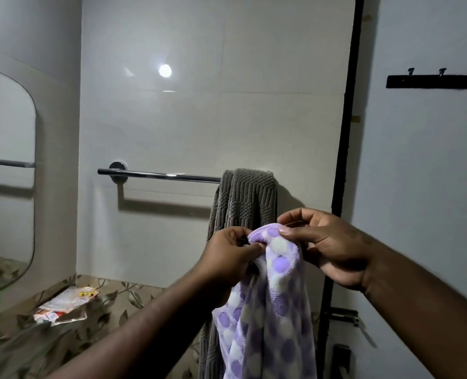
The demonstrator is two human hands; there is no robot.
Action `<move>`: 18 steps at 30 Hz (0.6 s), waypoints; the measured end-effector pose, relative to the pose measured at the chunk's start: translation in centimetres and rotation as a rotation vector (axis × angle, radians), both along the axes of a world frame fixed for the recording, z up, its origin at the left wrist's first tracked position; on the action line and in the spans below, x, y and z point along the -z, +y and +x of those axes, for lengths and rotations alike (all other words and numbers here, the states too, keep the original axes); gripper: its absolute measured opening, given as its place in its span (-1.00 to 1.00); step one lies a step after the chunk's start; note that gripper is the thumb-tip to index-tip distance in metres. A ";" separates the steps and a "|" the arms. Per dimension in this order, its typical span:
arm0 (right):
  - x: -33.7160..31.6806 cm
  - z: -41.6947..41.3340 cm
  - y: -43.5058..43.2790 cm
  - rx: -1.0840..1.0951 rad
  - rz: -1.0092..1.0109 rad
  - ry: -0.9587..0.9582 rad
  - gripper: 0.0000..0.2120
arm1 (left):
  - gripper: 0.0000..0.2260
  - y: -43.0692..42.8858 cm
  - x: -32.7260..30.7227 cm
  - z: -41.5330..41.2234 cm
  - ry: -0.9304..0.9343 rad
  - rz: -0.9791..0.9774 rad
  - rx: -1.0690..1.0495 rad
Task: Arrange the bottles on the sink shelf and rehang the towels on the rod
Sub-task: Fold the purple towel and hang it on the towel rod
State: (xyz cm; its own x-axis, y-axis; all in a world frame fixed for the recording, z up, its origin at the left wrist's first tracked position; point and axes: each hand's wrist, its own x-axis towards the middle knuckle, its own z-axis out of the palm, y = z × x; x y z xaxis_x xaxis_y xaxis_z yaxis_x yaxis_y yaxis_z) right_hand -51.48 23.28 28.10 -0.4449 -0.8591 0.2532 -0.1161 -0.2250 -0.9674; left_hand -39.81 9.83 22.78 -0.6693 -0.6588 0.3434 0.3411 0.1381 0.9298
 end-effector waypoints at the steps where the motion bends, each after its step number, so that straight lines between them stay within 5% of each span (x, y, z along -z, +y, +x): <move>1: 0.0 -0.2 0.0 0.083 -0.023 0.016 -0.83 | -0.91 0.1 -0.1 0.1 0.008 0.019 0.017; 7: 0.8 -1.1 -0.1 0.655 -0.215 0.442 -0.82 | -0.75 0.4 -0.5 0.6 0.076 0.148 0.024; 14: 2.4 1.7 -0.7 0.563 -0.172 0.878 -0.85 | -0.78 1.7 -1.0 0.0 0.084 0.122 0.032; 18: 2.6 1.9 -0.2 0.576 -0.192 0.890 -0.84 | -0.78 1.7 -1.0 -0.1 0.063 0.098 0.009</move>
State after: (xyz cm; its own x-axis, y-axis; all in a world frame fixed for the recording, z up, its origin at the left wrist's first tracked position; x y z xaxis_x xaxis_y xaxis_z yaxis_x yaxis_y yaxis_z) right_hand -49.61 23.08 25.49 -0.3589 -0.4907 0.7940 -0.8980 -0.0505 -0.4371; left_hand -39.95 11.54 23.75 -0.6546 -0.6854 0.3189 0.4001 0.0438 0.9154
